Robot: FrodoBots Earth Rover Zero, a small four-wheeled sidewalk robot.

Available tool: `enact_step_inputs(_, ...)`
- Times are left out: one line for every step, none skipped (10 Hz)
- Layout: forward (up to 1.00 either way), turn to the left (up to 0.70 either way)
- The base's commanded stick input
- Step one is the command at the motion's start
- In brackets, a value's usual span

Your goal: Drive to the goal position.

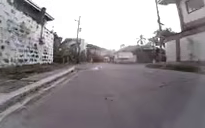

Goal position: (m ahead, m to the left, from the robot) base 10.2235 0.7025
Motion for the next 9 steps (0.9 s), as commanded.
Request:
enact_step_inputs(1.00, 0.00)
enact_step_inputs(1.00, 0.00)
enact_step_inputs(1.00, 0.00)
enact_step_inputs(1.00, 0.00)
enact_step_inputs(1.00, 0.00)
enact_step_inputs(1.00, 0.00)
enact_step_inputs(1.00, 0.00)
enact_step_inputs(1.00, 0.00)
enact_step_inputs(1.00, 0.00)
